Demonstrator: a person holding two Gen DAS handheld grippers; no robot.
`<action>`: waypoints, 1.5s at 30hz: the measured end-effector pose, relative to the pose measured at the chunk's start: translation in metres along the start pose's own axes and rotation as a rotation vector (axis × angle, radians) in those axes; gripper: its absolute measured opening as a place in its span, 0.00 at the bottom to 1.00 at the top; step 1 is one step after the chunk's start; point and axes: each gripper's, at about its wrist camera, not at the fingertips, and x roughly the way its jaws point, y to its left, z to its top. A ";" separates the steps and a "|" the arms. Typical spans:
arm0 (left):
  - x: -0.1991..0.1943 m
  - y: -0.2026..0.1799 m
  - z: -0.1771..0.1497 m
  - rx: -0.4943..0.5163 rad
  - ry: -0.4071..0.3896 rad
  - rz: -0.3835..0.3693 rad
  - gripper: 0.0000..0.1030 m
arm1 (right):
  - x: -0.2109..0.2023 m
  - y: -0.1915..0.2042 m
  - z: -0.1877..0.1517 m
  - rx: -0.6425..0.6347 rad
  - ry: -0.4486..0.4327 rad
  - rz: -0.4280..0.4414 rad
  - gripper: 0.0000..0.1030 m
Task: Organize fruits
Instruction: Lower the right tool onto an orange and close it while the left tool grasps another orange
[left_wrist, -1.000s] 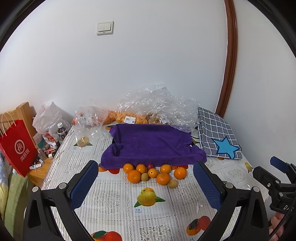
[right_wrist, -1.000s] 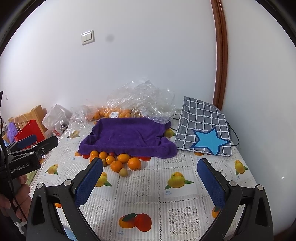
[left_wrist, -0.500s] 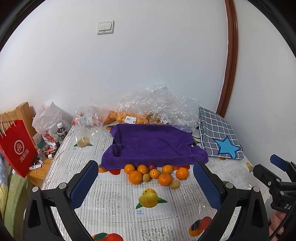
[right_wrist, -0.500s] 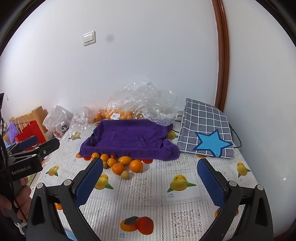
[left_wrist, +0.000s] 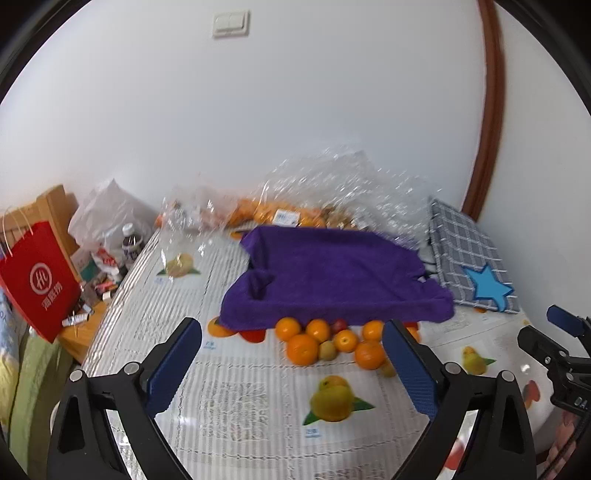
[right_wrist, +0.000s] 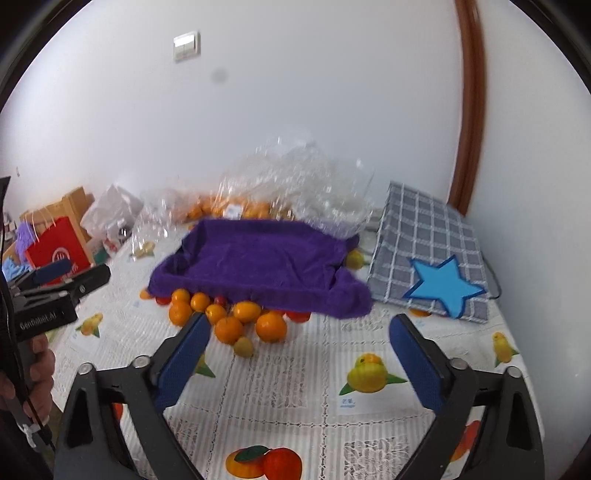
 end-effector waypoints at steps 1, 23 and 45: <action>0.007 0.004 -0.003 -0.002 0.015 -0.007 0.87 | 0.008 0.000 -0.001 -0.003 0.014 0.002 0.83; 0.118 0.050 -0.066 -0.082 0.237 -0.096 0.75 | 0.170 0.018 -0.043 -0.045 0.177 0.095 0.57; 0.140 0.018 -0.062 -0.037 0.211 -0.173 0.62 | 0.176 0.007 -0.047 -0.072 0.140 0.163 0.42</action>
